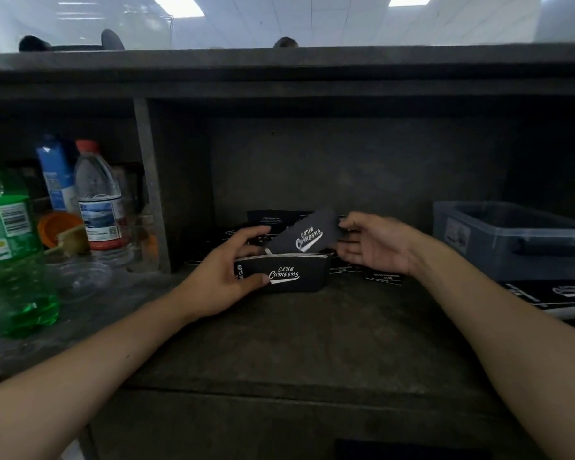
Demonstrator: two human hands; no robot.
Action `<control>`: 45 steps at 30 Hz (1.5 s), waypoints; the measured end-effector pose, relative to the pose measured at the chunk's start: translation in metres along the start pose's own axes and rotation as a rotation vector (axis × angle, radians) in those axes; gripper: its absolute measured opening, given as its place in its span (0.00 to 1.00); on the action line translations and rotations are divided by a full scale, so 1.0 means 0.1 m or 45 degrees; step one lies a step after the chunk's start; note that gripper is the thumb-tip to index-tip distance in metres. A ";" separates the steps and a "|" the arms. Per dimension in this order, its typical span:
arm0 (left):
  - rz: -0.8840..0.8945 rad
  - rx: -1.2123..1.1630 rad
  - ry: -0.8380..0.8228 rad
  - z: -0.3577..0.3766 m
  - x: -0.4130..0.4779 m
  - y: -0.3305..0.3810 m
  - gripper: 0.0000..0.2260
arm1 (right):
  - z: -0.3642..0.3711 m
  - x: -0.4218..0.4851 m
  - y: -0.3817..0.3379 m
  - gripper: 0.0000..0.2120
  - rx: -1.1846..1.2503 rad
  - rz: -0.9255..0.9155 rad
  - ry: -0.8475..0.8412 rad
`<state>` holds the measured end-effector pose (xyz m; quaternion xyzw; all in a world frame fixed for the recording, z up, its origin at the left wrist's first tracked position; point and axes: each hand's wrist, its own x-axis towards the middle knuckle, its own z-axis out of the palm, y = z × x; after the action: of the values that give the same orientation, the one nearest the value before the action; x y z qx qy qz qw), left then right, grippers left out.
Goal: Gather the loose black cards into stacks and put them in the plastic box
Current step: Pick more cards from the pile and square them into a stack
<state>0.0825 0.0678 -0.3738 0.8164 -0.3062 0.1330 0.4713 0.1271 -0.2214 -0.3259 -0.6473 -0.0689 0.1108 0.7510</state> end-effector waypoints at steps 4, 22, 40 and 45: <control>0.011 -0.022 -0.019 -0.01 0.00 0.01 0.31 | -0.03 -0.06 0.02 0.16 -0.312 0.084 -0.113; 0.087 0.228 0.012 -0.02 -0.01 -0.01 0.16 | -0.36 -0.01 0.02 0.37 -1.521 0.399 0.771; 0.042 0.152 -0.014 -0.03 0.01 -0.04 0.14 | -0.03 0.06 0.04 0.21 -0.015 -0.292 0.466; 0.087 0.139 0.024 -0.03 0.03 -0.10 0.15 | 0.03 0.06 0.11 0.09 -0.062 -0.139 0.203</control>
<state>0.0909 0.0729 -0.3778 0.8287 -0.3216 0.1732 0.4240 0.1311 -0.2156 -0.3362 -0.6673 -0.0470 0.0161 0.7431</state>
